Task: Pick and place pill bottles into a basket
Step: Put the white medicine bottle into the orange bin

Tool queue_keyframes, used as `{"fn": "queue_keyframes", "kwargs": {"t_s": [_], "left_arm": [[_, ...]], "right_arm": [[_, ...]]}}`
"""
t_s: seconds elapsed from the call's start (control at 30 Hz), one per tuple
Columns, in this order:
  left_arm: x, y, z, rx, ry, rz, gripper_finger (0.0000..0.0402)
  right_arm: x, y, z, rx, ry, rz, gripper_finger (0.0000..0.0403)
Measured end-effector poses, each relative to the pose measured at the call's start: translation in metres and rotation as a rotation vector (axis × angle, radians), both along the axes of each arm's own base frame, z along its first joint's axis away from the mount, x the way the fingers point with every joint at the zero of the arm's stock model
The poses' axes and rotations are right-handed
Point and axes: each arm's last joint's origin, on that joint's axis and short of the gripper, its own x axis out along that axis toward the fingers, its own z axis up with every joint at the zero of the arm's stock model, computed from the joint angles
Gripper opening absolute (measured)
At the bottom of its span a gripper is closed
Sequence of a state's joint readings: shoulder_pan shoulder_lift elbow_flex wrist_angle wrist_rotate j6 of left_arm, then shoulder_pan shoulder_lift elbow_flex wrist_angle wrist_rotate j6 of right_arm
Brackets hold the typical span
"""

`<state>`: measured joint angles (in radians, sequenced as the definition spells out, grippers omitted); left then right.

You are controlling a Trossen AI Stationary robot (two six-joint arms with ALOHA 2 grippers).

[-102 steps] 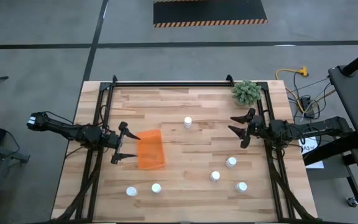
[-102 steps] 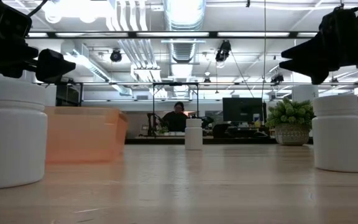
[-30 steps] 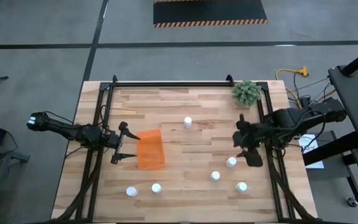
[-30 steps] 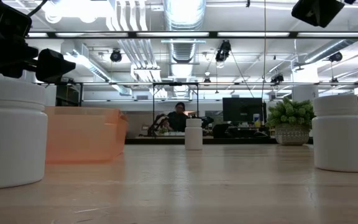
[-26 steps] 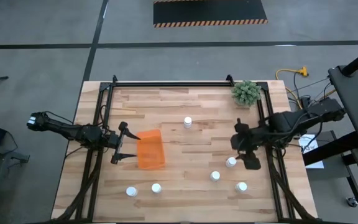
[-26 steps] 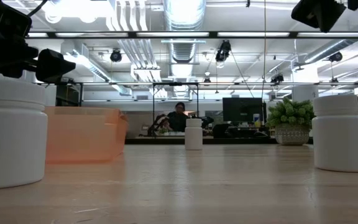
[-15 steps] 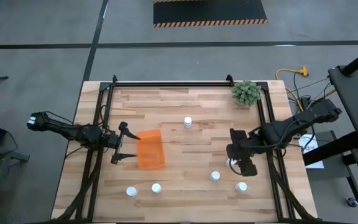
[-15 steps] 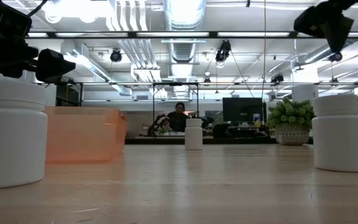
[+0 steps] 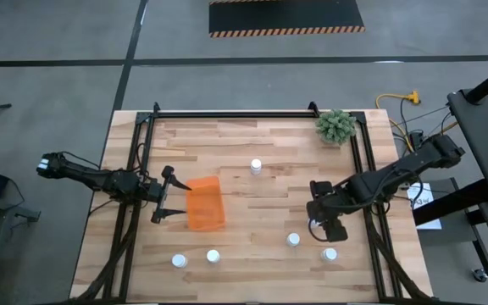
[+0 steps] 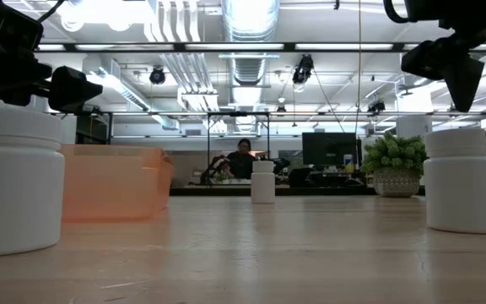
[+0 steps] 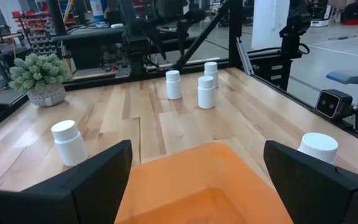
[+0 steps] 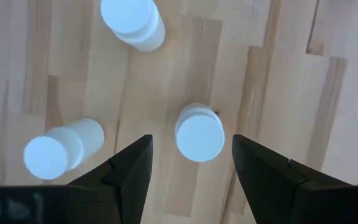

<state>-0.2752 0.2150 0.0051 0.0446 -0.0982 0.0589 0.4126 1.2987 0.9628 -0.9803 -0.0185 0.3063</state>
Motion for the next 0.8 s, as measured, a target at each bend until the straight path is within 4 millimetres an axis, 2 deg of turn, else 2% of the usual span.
{"fn": "queue_keyframes", "kwargs": {"t_s": [0.43, 0.8], "left_arm": [[0.0, 0.0, 0.0, 0.0, 0.001, 0.0, 0.0345], [0.0, 0.0, 0.0, 0.001, 0.002, 0.0, 0.0345]], "right_arm": [[0.003, 0.0, -0.022, -0.015, -0.034, 0.015, 0.021], [-0.003, -0.002, -0.042, -0.018, -0.021, 0.008, 0.021]]}}
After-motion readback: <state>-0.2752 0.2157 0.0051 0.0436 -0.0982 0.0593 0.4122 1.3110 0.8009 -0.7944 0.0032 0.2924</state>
